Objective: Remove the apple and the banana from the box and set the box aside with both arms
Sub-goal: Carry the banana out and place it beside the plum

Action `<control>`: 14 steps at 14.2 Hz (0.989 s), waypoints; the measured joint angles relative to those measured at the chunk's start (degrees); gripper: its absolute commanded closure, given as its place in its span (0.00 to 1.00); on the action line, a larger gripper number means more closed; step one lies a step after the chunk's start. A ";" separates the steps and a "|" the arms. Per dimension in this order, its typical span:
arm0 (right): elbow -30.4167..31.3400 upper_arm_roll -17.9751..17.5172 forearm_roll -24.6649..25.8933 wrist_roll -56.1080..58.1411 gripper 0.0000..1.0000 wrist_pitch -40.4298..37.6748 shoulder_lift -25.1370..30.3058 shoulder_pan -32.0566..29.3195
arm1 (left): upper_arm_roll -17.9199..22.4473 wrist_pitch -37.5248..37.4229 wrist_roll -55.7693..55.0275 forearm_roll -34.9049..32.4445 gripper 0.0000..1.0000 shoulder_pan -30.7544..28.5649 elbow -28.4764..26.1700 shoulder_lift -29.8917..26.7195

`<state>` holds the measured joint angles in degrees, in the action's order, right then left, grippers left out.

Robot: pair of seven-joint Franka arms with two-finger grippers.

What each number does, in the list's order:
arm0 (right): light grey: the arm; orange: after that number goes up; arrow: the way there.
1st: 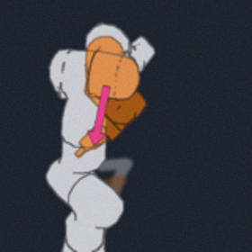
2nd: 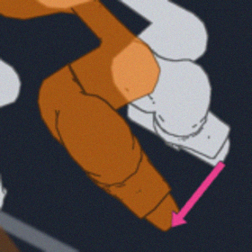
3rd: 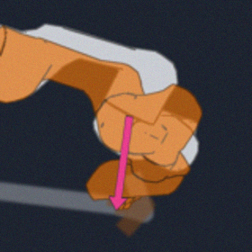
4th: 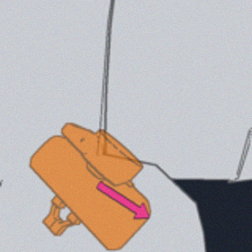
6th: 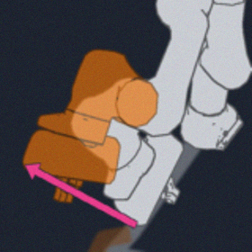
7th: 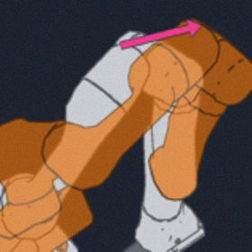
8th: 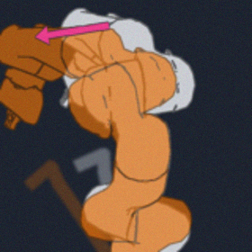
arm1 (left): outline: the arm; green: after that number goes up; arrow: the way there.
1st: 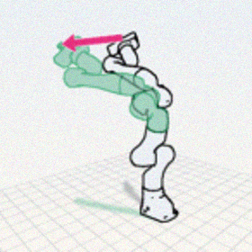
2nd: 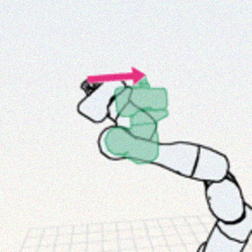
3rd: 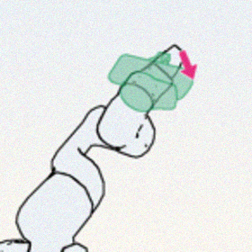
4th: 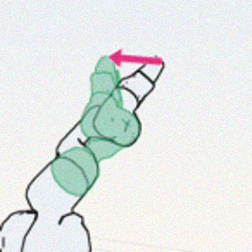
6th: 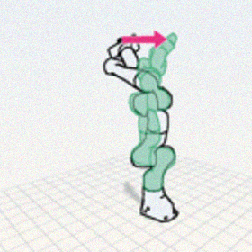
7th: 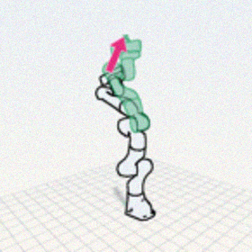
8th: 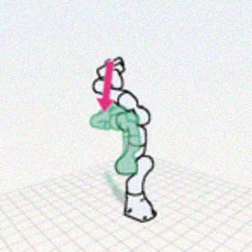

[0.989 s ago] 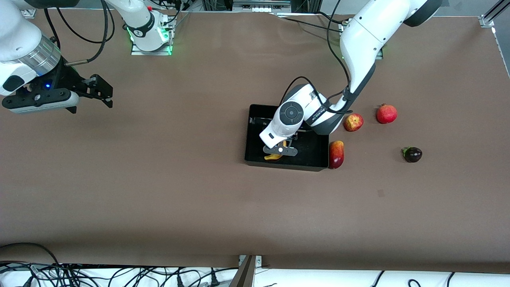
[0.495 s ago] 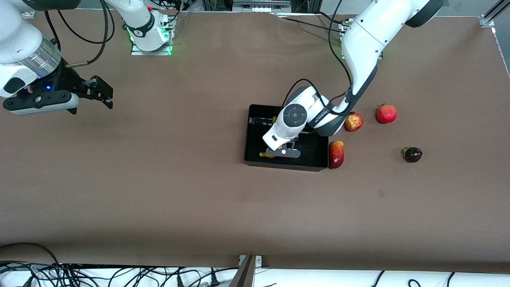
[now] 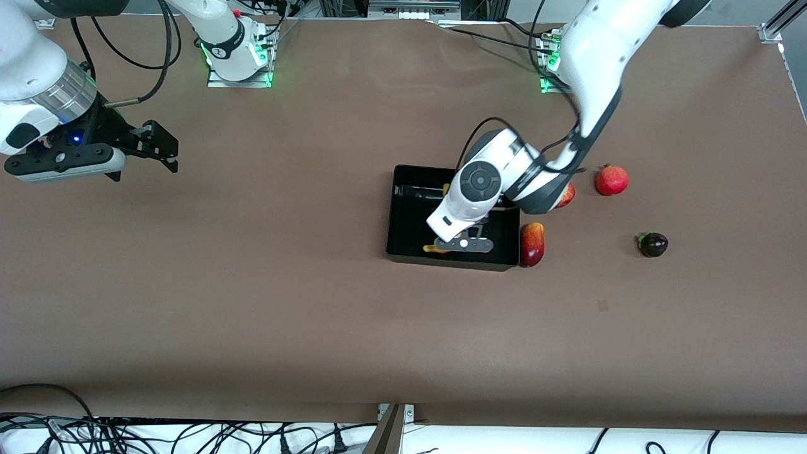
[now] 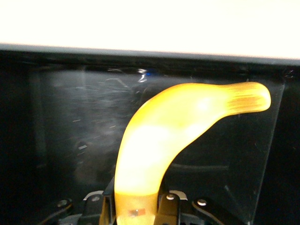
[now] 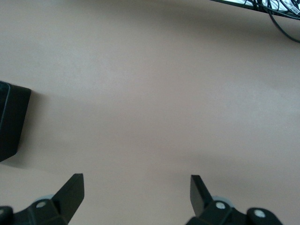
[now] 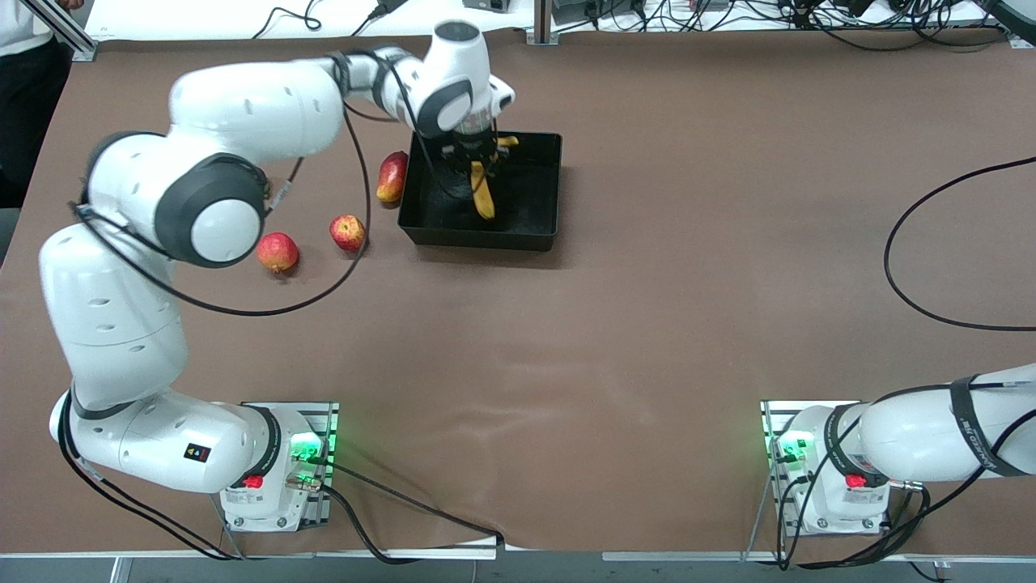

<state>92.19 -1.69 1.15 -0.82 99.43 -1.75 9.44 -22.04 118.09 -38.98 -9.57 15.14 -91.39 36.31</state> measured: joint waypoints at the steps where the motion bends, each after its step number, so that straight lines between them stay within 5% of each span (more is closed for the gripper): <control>1: 0.00 0.00 0.01 0.00 0.00 0.00 0.00 0.00 | -0.02 -3.06 0.00 0.04 1.00 -0.26 0.62 -1.82; 7: 0.00 0.07 0.18 0.00 0.00 0.00 -0.01 -0.07 | 0.38 -17.91 2.45 0.01 1.00 -6.40 3.30 -6.79; 14: 0.02 0.22 0.95 0.00 0.00 -0.01 -0.53 -0.07 | 1.15 -18.29 17.93 -3.89 0.99 -22.59 2.83 -3.77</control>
<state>92.22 -1.47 2.10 -0.82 99.42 -2.27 9.37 -20.89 99.80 -21.05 -13.46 -7.45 -88.56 32.54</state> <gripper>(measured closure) 0.000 0.656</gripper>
